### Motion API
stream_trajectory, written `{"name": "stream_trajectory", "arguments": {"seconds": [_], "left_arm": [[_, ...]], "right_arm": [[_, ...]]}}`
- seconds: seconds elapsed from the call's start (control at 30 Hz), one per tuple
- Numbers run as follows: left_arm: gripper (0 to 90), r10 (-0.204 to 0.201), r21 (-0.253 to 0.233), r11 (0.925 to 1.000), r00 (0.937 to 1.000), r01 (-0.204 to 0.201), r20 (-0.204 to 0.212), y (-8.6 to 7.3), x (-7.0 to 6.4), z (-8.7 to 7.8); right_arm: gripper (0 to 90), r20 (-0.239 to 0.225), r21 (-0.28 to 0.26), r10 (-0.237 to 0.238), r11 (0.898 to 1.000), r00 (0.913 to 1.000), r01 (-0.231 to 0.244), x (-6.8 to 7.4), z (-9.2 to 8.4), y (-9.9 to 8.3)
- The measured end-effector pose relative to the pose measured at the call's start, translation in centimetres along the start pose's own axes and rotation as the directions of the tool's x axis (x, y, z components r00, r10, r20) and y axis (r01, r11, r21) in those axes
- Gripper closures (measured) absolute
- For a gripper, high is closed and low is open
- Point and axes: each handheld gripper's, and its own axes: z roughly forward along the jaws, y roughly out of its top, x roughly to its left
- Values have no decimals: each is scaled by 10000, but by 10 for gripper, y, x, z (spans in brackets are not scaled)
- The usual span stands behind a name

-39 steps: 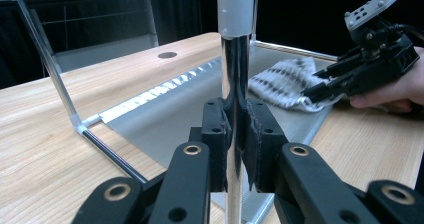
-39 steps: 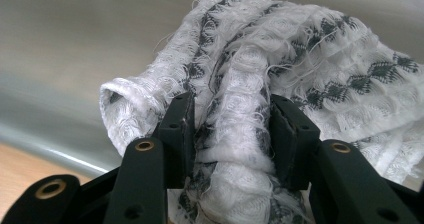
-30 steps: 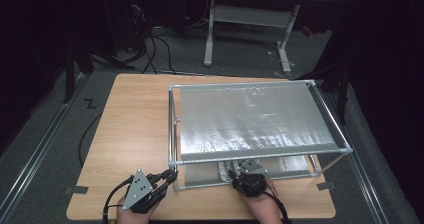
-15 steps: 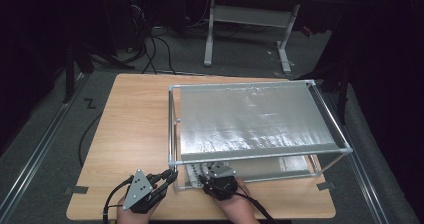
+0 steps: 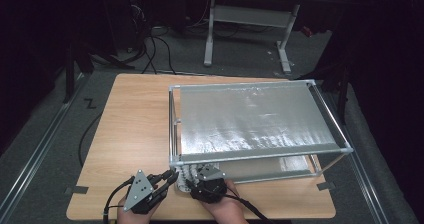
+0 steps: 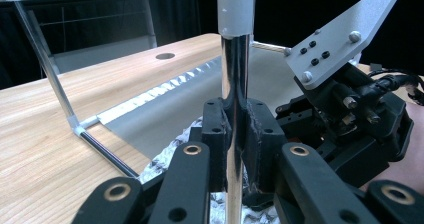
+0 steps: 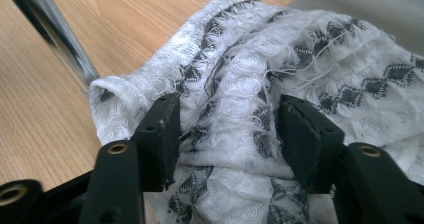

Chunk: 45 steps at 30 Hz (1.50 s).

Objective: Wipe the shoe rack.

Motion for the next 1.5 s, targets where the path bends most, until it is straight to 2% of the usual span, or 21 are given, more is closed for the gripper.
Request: {"name": "stream_trajectory", "arguments": {"seconds": [0.03, 0.13, 0.2, 0.23, 0.27, 0.37, 0.43, 0.53, 0.57, 0.63, 0.67, 0.7, 0.73, 0.77, 0.8, 0.83, 0.87, 0.97, 1.0, 1.07, 1.5], "left_arm": [[806, 22, 0, 10000, 10000, -22, 4, 0, 0, 0], [806, 42, -10, 10000, 10000, -42, 8, 0, 0, 0], [806, 49, -13, 10000, 10000, -49, 6, 0, 0, 0], [806, 49, -13, 10000, 10000, -49, 6, 0, 0, 0], [806, 55, -1, 10000, 10000, -55, -2, 0, 0, 0], [806, 45, -18, 10000, 10000, -45, -9, 0, -1, 0], [806, 34, -24, 10000, 10000, -34, -5, 0, -1, 0], [806, 33, -25, 10000, 10000, -33, -9, 0, -1, 0], [806, 33, -25, 10000, 10000, -33, -9, 0, -1, 0], [806, 43, -21, 10000, 10000, -43, -12, 0, -1, 0], [806, 79, 8, 10000, 10000, -79, -27, 0, -1, 0], [805, 82, 11, 10000, 10000, -82, -35, 0, -1, 0], [805, 82, 11, 10000, 10000, -82, -35, 0, -1, 0], [805, 75, 8, 10000, 10000, -75, -35, 0, -1, 0], [805, 71, 8, 10000, 10000, -71, -39, 0, -1, 0], [805, 71, 8, 10000, 10000, -71, -39, 0, -1, 0], [806, 66, 6, 10000, 10000, -66, -39, 0, -1, 0], [805, 72, 6, 10000, 10000, -72, -48, 0, -1, 0], [805, 65, 15, 10000, 10000, -65, -54, 0, -1, 0], [806, 72, 33, 10000, 9999, -72, -75, 1, -1, 1], [806, 57, -7, 10000, 10000, -57, -43, 0, 0, 2]], "right_arm": [[528, 77, 48, -37, 10000, 10000, 36, -1, 0, -1], [649, 64, 113, 26, 9999, 10000, -27, -4, -1, -3], [723, 143, 186, -14, 9998, 9999, 11, -3, -3, -4], [723, 143, 186, -14, 9998, 9999, 11, -3, -3, -4], [770, 128, 168, -260, 9995, 9996, 258, -3, -3, -4], [789, 181, 96, -446, 9990, 9988, 444, -5, -6, -4], [790, 486, -284, -706, 9970, 9963, 721, -8, -16, -3], [788, 974, -582, -433, 9971, 9943, 491, -23, -49, -9], [788, 974, -582, -433, 9971, 9943, 491, -23, -49, -9], [788, 1231, -709, -117, 9973, 9923, 206, -37, -67, -16], [788, 1818, -550, -142, 9982, 9832, 246, -49, -83, -27], [788, 2080, -421, -85, 9990, 9781, 176, -56, -90, -34], [788, 2080, -421, -85, 9990, 9781, 176, -56, -90, -34], [787, 2279, -302, -11, 9995, 9737, 82, -62, -96, -41], [787, 2673, -52, 223, 9998, 9634, -217, -74, -107, -56], [787, 2673, -52, 223, 9998, 9634, -217, -74, -107, -56], [786, 3003, 212, 511, 9980, 9525, -603, -86, -117, -71], [784, 3179, 399, 594, 9963, 9463, -760, -93, -122, -79], [782, 3266, 676, 701, 9930, 9426, -972, -98, -121, -86], [782, 3270, 782, 756, 9912, 9420, -1067, -102, -117, -89], [782, 3476, 531, 1071, 9896, 9315, -1336, -117, -96, -77]]}}
